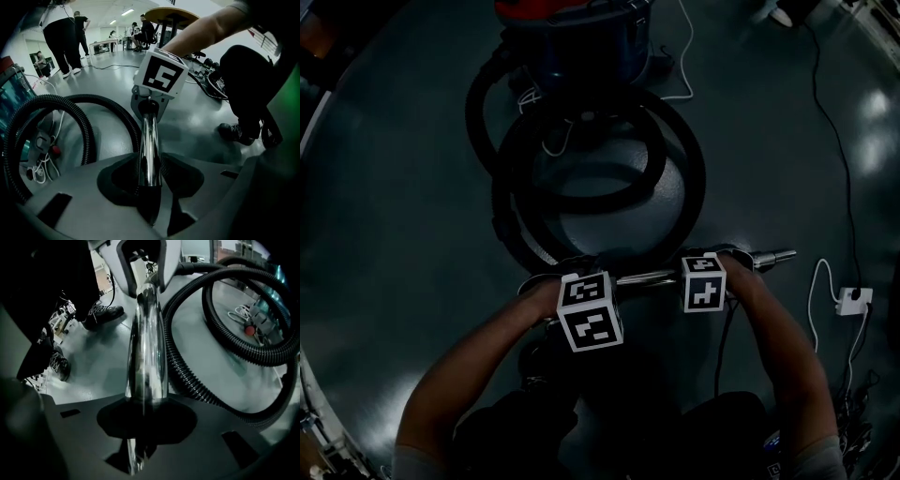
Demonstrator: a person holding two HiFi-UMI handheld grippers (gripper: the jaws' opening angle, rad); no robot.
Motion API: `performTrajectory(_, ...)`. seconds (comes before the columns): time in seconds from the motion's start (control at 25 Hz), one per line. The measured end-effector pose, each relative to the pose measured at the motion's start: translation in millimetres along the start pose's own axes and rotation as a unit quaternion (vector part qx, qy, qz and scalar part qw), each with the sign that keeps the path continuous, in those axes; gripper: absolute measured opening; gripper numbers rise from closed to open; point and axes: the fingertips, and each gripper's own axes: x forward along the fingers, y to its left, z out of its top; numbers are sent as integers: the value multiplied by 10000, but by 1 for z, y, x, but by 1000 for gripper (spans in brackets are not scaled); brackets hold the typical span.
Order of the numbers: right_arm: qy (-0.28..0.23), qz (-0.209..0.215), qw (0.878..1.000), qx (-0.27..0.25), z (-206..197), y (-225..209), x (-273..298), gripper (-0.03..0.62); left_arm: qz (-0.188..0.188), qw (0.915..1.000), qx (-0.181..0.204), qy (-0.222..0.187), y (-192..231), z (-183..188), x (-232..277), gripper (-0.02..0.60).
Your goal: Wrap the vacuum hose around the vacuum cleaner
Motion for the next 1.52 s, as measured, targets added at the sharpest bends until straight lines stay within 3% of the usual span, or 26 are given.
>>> performTrajectory(0.24,130,41,9998,163,-4,-3,17,106,308,9989,302,187,3,-15,31,140)
performTrajectory(0.48,-118,130,9982,566,-1,-1,19,109,-70,9998,187,93,5,-17,35,146)
performTrajectory(0.76,-562,94,9896,1318,-15,-4,-2,199,-129,9994,237,206,5,-19,47,144)
performTrajectory(0.92,-1094,-109,9757,1897,-24,4,-22,199,-168,9994,162,239,2,-20,56,146)
performTrajectory(1.08,-1824,-654,9561,2196,-13,-4,-50,199,-292,9995,-63,96,1,-18,52,146)
performTrajectory(1.2,-1959,-805,9527,2181,-8,-2,-60,199,-482,9982,-335,-129,0,-8,41,146)
performTrajectory(1.36,-2122,-875,9457,2302,-2,2,-70,196,-247,9986,-385,-259,8,1,20,145)
performTrajectory(1.4,-2187,-1013,9415,2355,0,-1,-75,170,-168,9984,-440,-306,11,1,13,144)
performTrajectory(1.52,-2274,-1615,9269,2512,3,-8,-97,8,87,9966,-639,-503,19,3,-16,131)
